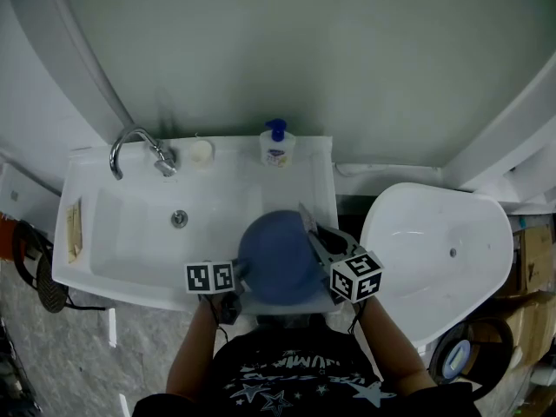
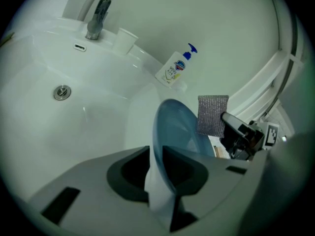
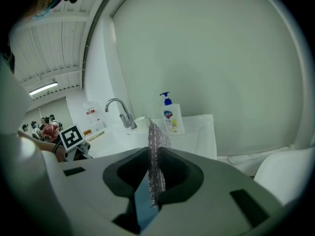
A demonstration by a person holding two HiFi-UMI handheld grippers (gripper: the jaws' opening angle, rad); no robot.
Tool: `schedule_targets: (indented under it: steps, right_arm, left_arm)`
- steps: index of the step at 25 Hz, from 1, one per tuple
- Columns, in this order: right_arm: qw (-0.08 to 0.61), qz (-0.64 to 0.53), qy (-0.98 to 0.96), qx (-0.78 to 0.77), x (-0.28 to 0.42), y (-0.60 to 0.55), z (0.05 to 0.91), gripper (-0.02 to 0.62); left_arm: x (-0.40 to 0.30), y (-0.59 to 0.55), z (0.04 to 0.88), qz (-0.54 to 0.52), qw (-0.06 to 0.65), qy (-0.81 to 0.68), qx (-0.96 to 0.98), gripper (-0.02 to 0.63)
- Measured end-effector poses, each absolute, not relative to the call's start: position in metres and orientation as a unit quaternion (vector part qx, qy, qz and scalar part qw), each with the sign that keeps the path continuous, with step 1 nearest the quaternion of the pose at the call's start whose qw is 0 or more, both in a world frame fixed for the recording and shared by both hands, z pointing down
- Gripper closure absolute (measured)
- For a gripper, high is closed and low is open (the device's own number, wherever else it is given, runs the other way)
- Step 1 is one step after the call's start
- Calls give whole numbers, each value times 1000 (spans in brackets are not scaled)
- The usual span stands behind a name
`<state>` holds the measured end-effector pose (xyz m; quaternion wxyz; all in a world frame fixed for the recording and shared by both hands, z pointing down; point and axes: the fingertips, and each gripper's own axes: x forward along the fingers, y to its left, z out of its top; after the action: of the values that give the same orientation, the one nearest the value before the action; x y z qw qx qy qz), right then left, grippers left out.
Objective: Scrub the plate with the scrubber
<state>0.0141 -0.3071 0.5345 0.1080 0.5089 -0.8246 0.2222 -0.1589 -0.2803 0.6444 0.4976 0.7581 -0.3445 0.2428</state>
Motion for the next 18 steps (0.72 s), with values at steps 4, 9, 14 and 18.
schedule_targets:
  steps: [4, 9, 14, 18]
  right_arm:
    - [107, 221, -827, 506, 13, -310, 534, 517]
    - [107, 219, -831, 500, 10, -310, 534, 517]
    - [107, 219, -833, 496, 12, -309, 534, 517]
    - [104, 216, -836, 494, 15, -307, 531, 517]
  left_arm:
    - [-156, -281, 645, 248, 494, -345, 758, 543]
    - [-157, -283, 641, 228, 510, -356, 749, 556]
    - [-157, -290, 631, 196, 515, -367, 750, 569]
    - [-159, -292, 627, 191, 509, -377, 750, 569]
